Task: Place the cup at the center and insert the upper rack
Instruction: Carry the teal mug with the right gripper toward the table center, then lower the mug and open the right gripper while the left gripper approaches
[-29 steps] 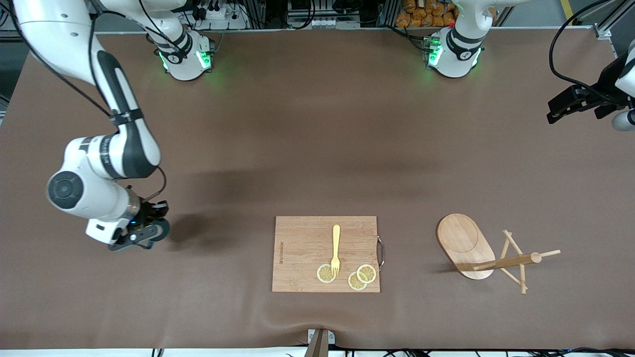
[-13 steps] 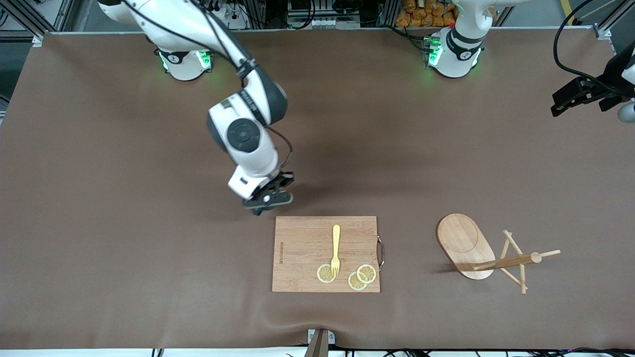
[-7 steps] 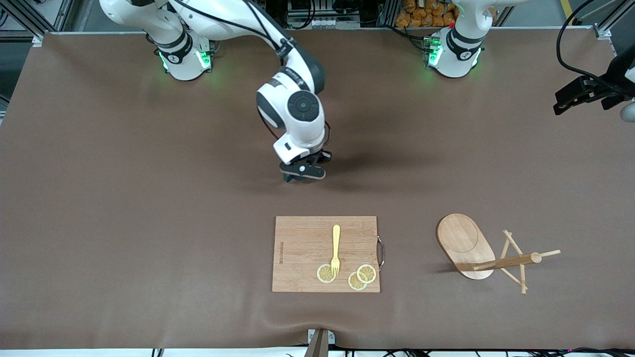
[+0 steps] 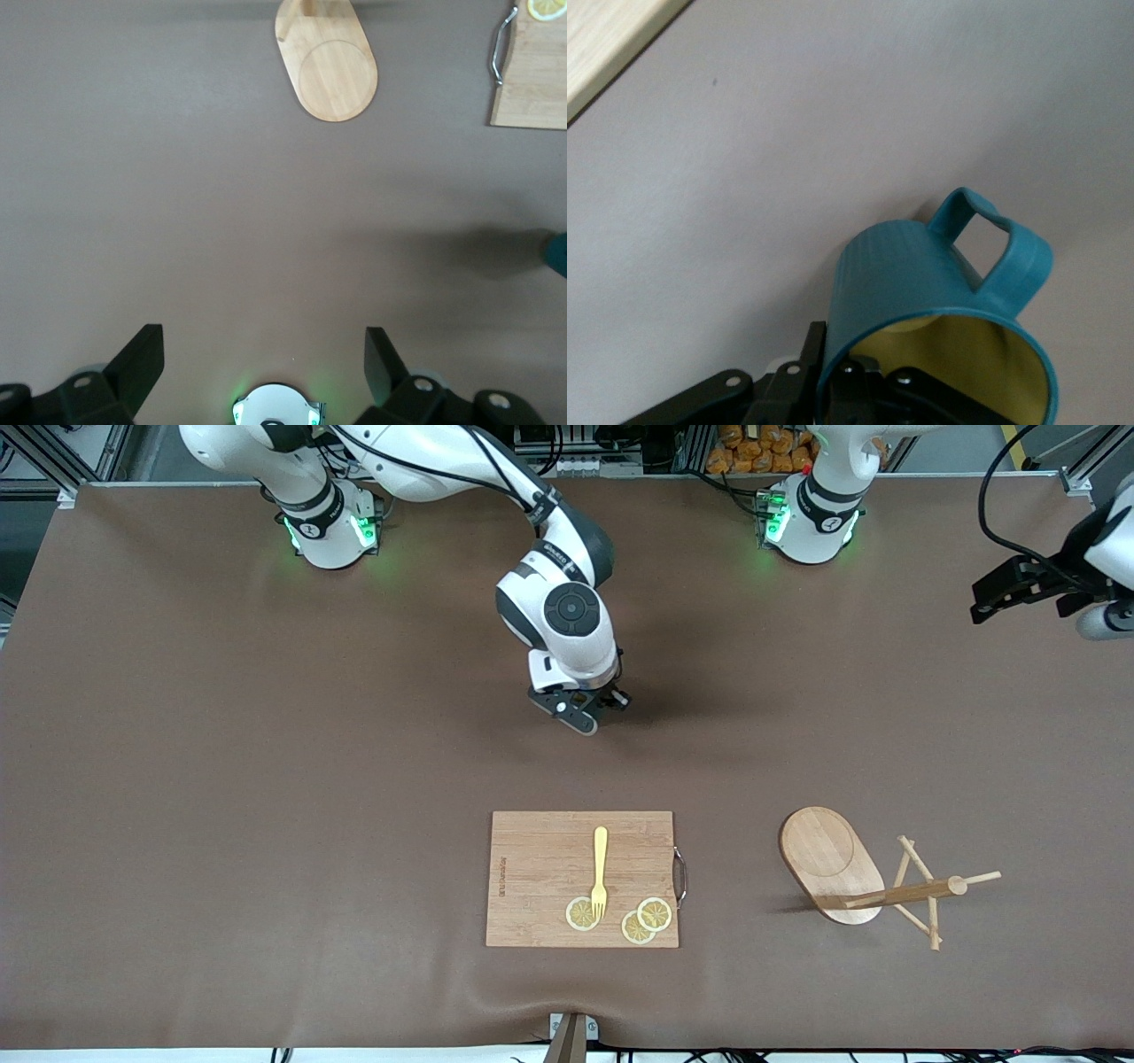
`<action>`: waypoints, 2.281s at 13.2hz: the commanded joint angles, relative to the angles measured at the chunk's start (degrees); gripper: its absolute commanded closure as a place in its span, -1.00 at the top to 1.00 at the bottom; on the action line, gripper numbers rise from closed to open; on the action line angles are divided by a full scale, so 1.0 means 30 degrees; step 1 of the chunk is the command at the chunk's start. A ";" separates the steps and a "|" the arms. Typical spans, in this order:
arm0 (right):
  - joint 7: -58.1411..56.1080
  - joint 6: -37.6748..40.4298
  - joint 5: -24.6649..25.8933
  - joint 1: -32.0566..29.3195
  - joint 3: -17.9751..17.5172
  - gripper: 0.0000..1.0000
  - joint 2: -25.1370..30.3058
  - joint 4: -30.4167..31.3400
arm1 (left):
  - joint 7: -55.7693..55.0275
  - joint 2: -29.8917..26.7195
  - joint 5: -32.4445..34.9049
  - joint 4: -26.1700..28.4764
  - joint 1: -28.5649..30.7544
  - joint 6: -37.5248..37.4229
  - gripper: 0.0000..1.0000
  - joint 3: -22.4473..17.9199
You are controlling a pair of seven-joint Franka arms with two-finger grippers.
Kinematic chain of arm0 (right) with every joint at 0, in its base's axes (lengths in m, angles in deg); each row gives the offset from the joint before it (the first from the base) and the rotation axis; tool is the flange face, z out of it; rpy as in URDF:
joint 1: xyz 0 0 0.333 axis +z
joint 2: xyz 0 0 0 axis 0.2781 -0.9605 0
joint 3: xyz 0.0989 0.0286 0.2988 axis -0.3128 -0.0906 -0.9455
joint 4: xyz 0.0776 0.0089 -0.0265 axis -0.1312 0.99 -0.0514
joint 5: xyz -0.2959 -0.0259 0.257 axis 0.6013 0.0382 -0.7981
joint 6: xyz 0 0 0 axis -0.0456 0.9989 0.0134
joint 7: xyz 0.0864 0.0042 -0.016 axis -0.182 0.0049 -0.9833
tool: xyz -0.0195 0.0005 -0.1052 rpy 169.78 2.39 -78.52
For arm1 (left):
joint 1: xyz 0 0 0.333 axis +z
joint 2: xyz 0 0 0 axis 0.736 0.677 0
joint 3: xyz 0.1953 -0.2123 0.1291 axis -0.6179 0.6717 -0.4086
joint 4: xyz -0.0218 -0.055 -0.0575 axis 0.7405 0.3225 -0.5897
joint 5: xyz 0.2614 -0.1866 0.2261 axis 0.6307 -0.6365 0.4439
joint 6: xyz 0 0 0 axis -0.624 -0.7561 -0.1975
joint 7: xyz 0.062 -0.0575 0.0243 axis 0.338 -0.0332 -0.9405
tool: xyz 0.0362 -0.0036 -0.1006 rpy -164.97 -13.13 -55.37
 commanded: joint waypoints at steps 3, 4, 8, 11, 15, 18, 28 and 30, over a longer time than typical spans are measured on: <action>0.1580 -0.1124 -0.0640 0.0299 0.0106 -1.00 -0.1243 -0.1426 | -0.0090 -0.0295 -0.0081 0.0111 0.0073 -0.0265 1.00 0.0443; 0.1580 -0.1125 -0.0640 0.0182 0.0106 -1.00 -0.1448 -0.1660 | -0.0090 -0.0295 -0.0110 0.0111 0.0073 -0.0236 1.00 0.0559; 0.1697 -0.1796 -0.0582 0.0298 0.0135 -1.00 -0.2592 -0.2922 | -0.0090 -0.0295 -0.0345 0.0023 0.0073 -0.0236 1.00 0.1058; 0.1404 -0.1858 -0.0348 0.0414 0.0193 0.98 -0.2768 -0.2864 | -0.0090 -0.0295 -0.0345 -0.0035 0.0073 -0.0178 1.00 0.1088; 0.1316 -0.1712 0.2396 0.0445 0.0194 1.00 -0.2535 -0.2922 | -0.0090 -0.0236 -0.0374 -0.0036 0.0132 -0.0060 1.00 0.1058; 0.1375 -0.0171 0.2669 0.0299 0.0164 1.00 -0.1863 -0.2980 | -0.0119 -0.0178 -0.0403 -0.0094 0.0073 -0.0060 1.00 0.1059; -0.3853 0.5694 0.2670 -0.1133 0.0223 1.00 0.0128 -0.5325 | -0.2253 0.0730 -0.1077 -0.0153 -0.0161 0.1110 1.00 0.2696; -0.8184 0.7770 0.2873 -0.1780 0.0281 1.00 0.0861 -0.5295 | -0.3162 0.0818 -0.1048 -0.0153 -0.0161 0.1403 1.00 0.3048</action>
